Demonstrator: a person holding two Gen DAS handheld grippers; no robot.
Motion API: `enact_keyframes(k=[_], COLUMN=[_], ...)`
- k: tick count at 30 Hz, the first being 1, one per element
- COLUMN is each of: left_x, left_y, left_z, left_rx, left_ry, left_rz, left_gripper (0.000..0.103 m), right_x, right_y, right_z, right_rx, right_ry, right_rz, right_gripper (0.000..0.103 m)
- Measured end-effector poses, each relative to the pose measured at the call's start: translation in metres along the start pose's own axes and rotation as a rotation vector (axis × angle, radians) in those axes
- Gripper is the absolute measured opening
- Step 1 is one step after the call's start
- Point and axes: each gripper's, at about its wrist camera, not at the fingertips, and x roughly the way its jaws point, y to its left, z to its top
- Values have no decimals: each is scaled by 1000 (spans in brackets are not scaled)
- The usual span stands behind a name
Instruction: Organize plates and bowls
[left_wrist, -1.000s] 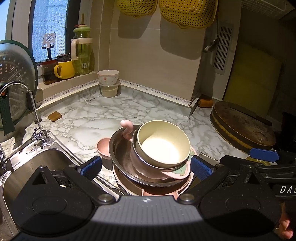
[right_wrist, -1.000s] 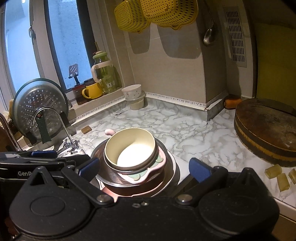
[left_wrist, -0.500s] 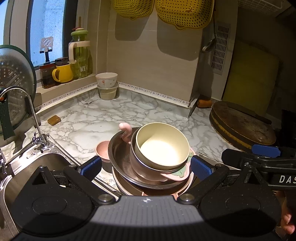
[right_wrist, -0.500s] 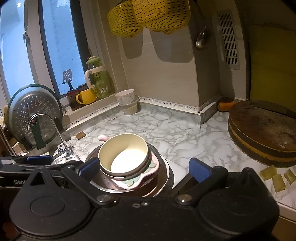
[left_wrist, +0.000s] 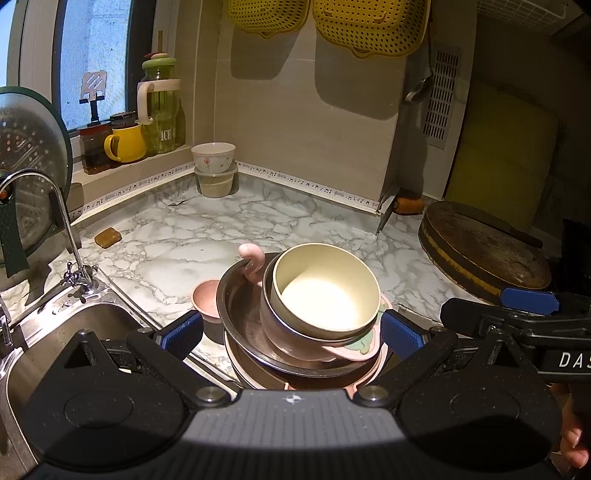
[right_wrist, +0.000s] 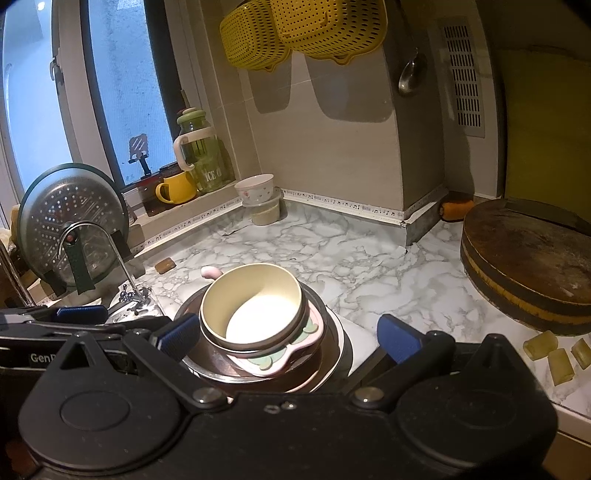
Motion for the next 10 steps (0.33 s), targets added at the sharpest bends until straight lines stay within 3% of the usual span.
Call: enact_keyframes(k=[10], left_x=[5], left_y=[1], left_z=[1], left_rx=[-1], left_ry=[9], left_rz=[-4], left_gripper=[103], right_x=[1], right_y=[0], right_z=[0], right_rx=[0], right_ry=[2], right_rz=[0], right_gripper=[103])
